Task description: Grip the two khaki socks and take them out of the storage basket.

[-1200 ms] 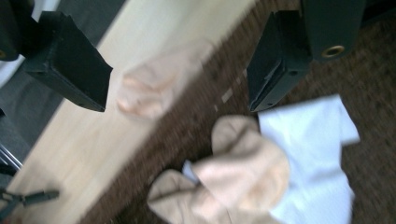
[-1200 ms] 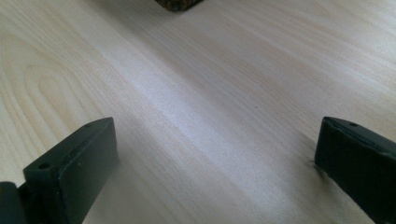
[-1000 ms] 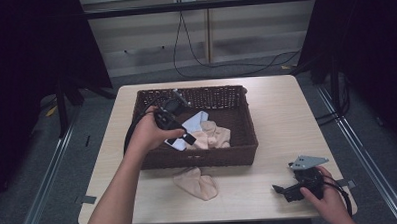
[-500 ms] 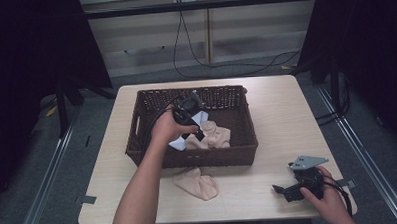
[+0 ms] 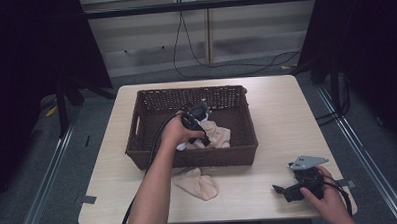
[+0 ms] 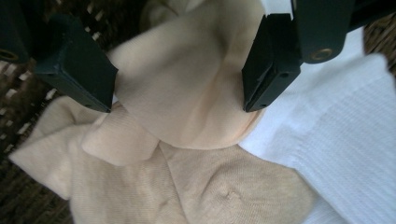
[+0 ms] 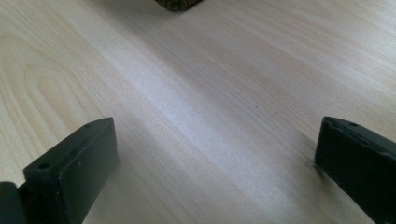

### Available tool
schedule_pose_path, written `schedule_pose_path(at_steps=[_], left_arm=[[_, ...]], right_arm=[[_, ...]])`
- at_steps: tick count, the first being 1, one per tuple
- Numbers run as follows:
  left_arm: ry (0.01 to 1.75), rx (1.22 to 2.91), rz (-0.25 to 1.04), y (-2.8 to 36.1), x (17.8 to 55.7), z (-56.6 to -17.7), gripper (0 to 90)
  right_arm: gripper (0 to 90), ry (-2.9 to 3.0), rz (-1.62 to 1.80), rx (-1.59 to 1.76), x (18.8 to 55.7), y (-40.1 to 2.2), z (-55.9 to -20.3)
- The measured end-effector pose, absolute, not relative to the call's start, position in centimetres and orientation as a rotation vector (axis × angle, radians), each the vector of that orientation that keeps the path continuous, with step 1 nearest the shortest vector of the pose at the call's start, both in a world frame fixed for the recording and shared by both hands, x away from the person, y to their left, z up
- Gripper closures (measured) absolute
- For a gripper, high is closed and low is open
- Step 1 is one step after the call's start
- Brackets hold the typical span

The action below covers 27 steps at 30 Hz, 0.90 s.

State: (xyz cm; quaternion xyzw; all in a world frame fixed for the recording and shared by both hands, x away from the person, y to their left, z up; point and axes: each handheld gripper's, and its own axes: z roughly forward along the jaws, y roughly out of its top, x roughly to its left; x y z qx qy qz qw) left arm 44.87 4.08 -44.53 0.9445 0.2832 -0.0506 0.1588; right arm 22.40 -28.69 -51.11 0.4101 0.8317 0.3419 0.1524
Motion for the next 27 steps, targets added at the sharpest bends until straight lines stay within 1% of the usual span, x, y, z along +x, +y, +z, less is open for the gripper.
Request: schedule_pose_path(at_steps=[1, 3, 4, 5, 6, 7, 12, 14, 15, 16, 18, 19, 20, 21, 22, 23, 24, 27], left_arm=[[0.824, 2.697, -0.173, 4.3, 44.9, -44.7, 39.5], [0.844, 2.701, -0.153, 4.4, 44.8, -44.6, 53.1], [0.844, 2.701, -0.153, 4.4, 44.8, -44.6, 64.9], [0.873, 2.726, -0.172, 4.6, 44.8, -44.3, 71.0], [0.873, 2.726, -0.172, 4.6, 44.8, -44.3, 75.3], [0.902, 2.743, -0.194, 4.7, 44.7, -43.8, 77.3], [0.970, 2.736, -0.235, 5.6, 44.3, -41.9, 78.6], [0.968, 2.724, -0.235, 5.9, 44.2, -41.3, 78.5], [0.991, 2.700, -0.239, 6.5, 44.1, -40.1, 78.6], [0.991, 2.700, -0.239, 6.5, 44.1, -40.1, 78.5], [1.008, 2.667, -0.236, 7.0, 43.9, -38.7, 78.5], [1.005, 2.656, -0.239, 7.5, 43.8, -37.4, 78.5], [1.005, 2.656, -0.239, 7.5, 43.8, -37.4, 78.5], [1.005, 2.649, -0.221, 7.9, 43.6, -36.2, 78.5], [1.005, 2.649, -0.221, 7.9, 43.6, -36.2, 78.5], [1.006, 2.637, -0.216, 8.3, 43.4, -35.1, 78.4], [1.006, 2.637, -0.216, 8.3, 43.4, -35.1, 78.4], [1.007, 2.634, -0.232, 9.2, 43.0, -33.4, 78.4]], right_arm=[[0.0, 2.386, 0.981, 1.176, 22.4, -28.7, -51.1], [0.0, 2.386, 0.981, 1.178, 22.4, -28.7, -51.1], [0.0, 2.386, 0.980, 1.178, 22.4, -28.7, -51.1], [0.0, 2.386, 0.980, 1.177, 22.4, -28.7, -51.1], [0.0, 2.386, 0.980, 1.177, 22.4, -28.7, -51.1], [0.0, 2.386, 0.981, 1.177, 22.4, -28.7, -51.1], [0.0, 2.386, 0.980, 1.177, 22.4, -28.7, -51.1], [0.0, 2.386, 0.979, 1.177, 22.4, -28.7, -51.1], [0.0, 2.386, 0.981, 1.177, 22.4, -28.7, -51.1], [0.0, 2.386, 0.981, 1.177, 22.4, -28.7, -51.1], [0.0, 2.385, 0.981, 1.171, 22.4, -28.7, -51.1], [0.0, 2.385, 0.981, 1.175, 22.4, -28.7, -51.1], [0.0, 2.385, 0.981, 1.175, 22.4, -28.7, -51.1], [0.0, 2.385, 0.981, 1.172, 22.4, -28.7, -51.1], [0.0, 2.385, 0.981, 1.172, 22.4, -28.7, -51.1], [0.0, 2.385, 0.981, 1.172, 22.4, -28.7, -51.1], [0.0, 2.385, 0.981, 1.172, 22.4, -28.7, -51.1], [0.0, 2.385, 0.981, 1.172, 22.4, -28.7, -51.1]])
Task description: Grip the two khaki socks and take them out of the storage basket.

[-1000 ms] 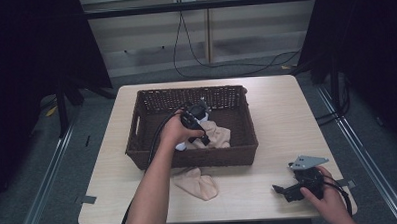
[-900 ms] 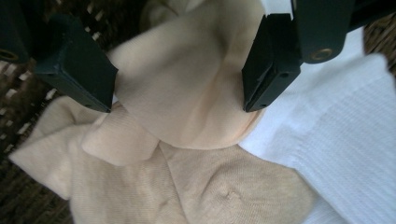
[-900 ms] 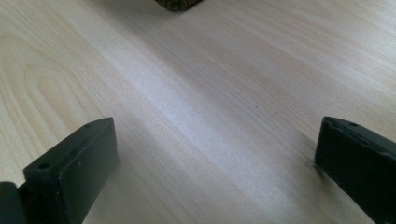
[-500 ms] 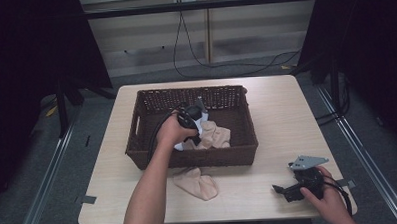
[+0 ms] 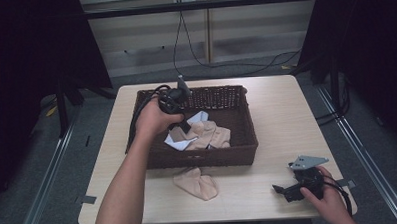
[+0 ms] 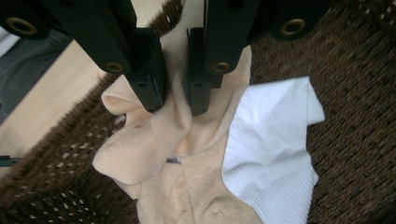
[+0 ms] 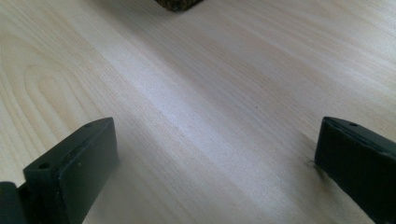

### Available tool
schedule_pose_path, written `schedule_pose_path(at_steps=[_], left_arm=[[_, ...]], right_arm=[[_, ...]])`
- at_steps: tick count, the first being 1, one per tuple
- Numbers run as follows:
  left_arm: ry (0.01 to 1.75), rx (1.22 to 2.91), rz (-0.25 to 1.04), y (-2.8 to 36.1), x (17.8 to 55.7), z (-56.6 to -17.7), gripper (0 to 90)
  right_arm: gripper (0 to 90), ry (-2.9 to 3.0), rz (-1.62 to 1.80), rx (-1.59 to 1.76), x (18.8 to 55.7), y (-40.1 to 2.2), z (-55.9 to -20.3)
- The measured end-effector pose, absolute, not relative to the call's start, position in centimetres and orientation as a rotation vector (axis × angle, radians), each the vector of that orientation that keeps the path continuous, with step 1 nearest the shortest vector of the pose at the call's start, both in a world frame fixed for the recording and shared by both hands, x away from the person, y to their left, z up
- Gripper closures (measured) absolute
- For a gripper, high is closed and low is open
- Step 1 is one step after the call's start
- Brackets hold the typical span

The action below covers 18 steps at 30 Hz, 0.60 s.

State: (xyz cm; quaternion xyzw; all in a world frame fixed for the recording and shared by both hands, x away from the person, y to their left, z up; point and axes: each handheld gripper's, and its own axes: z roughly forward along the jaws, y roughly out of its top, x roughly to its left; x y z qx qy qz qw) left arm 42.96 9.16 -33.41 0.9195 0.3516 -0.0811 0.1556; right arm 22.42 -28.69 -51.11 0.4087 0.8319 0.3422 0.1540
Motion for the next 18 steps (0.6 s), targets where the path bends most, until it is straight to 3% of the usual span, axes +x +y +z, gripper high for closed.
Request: schedule_pose_path(at_steps=[18], left_arm=[[0.998, 2.634, -0.241, 10.9, 41.3, -30.3, 78.4]], right_arm=[[0.0, 2.385, 0.981, 1.172, 22.4, -28.7, -51.1]])
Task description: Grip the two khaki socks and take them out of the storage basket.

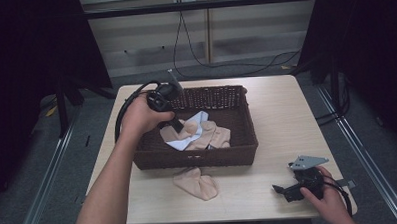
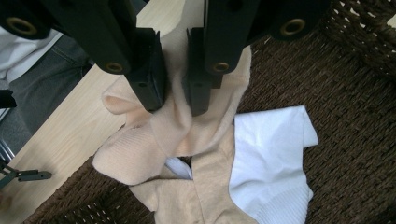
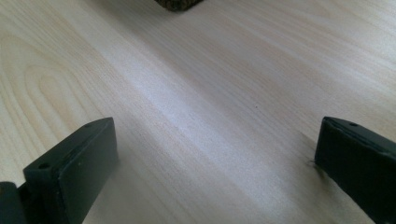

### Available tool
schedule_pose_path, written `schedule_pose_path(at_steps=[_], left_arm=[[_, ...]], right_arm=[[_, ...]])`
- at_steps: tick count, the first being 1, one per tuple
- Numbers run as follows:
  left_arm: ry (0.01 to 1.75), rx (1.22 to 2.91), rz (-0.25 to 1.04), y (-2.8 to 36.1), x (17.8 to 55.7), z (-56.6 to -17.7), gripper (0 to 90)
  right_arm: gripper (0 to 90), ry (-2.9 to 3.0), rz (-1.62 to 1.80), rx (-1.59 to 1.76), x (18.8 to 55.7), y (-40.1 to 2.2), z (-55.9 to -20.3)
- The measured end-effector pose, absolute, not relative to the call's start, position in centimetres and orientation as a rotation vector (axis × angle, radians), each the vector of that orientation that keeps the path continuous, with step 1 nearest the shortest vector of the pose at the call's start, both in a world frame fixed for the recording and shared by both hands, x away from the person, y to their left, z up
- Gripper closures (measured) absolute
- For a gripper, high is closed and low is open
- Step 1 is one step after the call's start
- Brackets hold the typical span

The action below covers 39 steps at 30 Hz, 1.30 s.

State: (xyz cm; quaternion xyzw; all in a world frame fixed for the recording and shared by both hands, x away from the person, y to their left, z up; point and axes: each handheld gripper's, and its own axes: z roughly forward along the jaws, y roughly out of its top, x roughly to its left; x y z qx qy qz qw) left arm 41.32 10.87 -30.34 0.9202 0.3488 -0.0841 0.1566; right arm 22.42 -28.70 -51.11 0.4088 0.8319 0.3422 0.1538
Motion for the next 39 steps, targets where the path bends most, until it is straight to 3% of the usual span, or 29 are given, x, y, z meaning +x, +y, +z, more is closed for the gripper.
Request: schedule_pose_path(at_steps=[39], left_arm=[[0.903, 2.657, -0.225, 13.6, 37.0, -30.8, 78.1]], right_arm=[[0.0, 2.387, 0.979, 1.177, 22.4, -28.7, -51.1]])
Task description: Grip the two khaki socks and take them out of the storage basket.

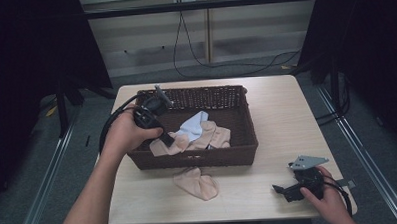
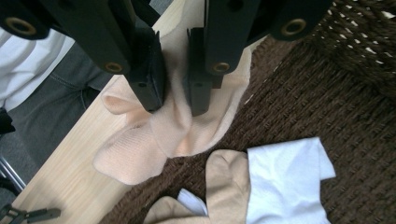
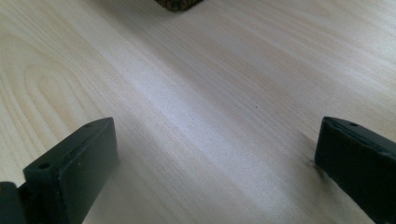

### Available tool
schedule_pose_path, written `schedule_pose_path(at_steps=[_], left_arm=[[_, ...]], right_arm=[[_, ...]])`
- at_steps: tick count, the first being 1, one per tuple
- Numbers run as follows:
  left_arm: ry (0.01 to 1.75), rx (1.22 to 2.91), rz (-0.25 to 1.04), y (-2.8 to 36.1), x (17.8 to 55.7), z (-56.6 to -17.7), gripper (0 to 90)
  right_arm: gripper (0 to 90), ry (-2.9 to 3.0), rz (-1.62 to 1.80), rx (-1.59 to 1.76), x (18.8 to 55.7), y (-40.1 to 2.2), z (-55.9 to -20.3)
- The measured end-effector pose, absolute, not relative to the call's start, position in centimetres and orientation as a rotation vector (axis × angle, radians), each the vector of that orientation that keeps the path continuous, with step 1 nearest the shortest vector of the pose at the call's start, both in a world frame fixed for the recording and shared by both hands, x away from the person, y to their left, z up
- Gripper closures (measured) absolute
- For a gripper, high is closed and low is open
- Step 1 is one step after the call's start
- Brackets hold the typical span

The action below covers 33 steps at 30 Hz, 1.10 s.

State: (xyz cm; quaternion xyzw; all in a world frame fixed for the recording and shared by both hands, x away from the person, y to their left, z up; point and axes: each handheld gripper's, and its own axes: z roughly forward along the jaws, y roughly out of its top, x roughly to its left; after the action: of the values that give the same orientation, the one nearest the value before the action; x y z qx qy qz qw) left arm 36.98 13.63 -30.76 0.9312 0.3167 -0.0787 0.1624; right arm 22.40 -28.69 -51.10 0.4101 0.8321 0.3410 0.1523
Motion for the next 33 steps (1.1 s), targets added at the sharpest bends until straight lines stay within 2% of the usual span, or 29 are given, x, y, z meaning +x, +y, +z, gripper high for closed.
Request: schedule_pose_path(at_steps=[33], left_arm=[[0.802, 2.722, -0.208, 11.6, 33.1, -36.7, 76.2]], right_arm=[[0.0, 2.390, 0.976, 1.174, 22.4, -28.7, -51.1]])
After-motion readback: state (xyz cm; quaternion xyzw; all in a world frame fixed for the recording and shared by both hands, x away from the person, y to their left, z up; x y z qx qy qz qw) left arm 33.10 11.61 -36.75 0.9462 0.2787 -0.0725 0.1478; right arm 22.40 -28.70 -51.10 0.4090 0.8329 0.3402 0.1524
